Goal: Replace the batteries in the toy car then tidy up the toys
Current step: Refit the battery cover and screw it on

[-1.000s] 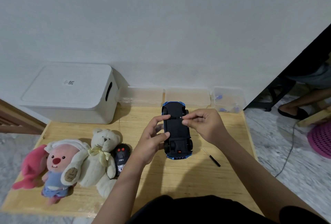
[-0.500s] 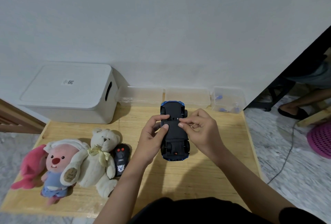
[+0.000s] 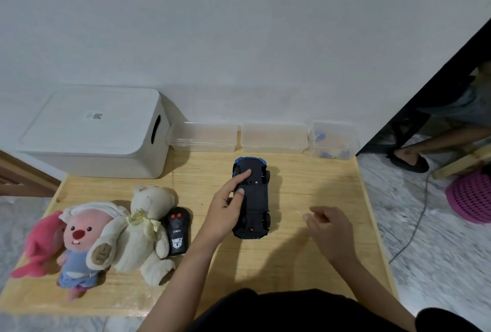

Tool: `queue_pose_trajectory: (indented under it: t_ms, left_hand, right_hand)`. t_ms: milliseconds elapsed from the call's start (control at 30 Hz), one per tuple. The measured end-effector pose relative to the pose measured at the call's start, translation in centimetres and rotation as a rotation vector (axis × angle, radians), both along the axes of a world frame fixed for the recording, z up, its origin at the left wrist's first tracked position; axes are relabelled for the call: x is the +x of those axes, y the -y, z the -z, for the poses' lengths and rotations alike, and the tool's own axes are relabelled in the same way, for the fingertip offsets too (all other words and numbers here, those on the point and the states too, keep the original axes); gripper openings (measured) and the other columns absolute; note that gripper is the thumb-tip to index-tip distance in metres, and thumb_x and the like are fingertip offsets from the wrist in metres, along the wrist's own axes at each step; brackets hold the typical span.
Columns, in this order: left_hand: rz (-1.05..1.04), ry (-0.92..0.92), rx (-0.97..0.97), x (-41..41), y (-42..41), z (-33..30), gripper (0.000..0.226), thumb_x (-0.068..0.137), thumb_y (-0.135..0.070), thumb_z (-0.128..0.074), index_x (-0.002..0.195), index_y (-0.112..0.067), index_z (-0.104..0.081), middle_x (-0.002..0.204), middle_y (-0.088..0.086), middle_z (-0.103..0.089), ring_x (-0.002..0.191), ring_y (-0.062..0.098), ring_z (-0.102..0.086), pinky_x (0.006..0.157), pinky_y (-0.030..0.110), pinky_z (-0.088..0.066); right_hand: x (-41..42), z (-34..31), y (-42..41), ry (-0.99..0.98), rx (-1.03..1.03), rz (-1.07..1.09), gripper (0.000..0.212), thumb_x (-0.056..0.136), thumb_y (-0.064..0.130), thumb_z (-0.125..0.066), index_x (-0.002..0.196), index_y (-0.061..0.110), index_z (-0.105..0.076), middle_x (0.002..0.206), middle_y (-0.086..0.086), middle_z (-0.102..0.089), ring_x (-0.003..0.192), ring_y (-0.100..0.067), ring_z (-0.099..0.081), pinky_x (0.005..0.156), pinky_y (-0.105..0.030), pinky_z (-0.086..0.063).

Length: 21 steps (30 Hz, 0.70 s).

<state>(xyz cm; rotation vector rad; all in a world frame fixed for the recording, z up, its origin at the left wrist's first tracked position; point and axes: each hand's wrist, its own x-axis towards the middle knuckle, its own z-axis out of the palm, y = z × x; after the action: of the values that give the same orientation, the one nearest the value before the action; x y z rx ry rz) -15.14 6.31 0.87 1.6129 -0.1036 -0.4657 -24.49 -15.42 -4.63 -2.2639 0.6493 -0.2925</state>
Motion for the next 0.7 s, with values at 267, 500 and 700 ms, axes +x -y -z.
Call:
queue_pose_trajectory:
  t_ms: [267,500,700]
  left_hand:
    - [0.02,-0.015,-0.015,-0.9,0.2,0.1,0.038,0.101,-0.008,-0.039,0.127,-0.031,-0.056,0.122,-0.017,-0.058,0.09,-0.004,-0.064,0.075,0.022,-0.056]
    - [-0.066,-0.035,-0.04,-0.8,0.4,-1.3,0.038,0.099,-0.007,-0.045,0.111,-0.036,-0.066,0.114,-0.015,-0.064,0.083,0.004,-0.065,0.072,0.026,-0.057]
    - [-0.165,0.049,-0.131,-0.2,1.5,-4.9,0.032,0.089,-0.005,-0.063,0.11,-0.029,-0.067,0.104,-0.011,-0.069,0.083,0.006,-0.068,0.065,0.024,-0.057]
  right_hand:
    - [-2.4,3.6,0.9,-0.068,-0.223,-0.024,0.017,0.075,0.01,-0.075,0.091,0.005,-0.071,0.085,-0.007,-0.057,0.079,-0.026,-0.057,0.068,-0.034,-0.048]
    - [0.8,-2.3,-1.1,0.133,0.079,0.066,0.009,0.082,0.007,-0.067,0.082,0.017,-0.066,0.07,0.011,-0.064,0.068,-0.001,-0.061,0.061,-0.009,-0.046]
    - [3.6,-11.0,-3.8,0.463,0.745,0.096,0.007,0.083,0.007,-0.065,0.089,0.007,-0.069,0.069,0.002,-0.067,0.063,-0.012,-0.061,0.062,-0.026,-0.056]
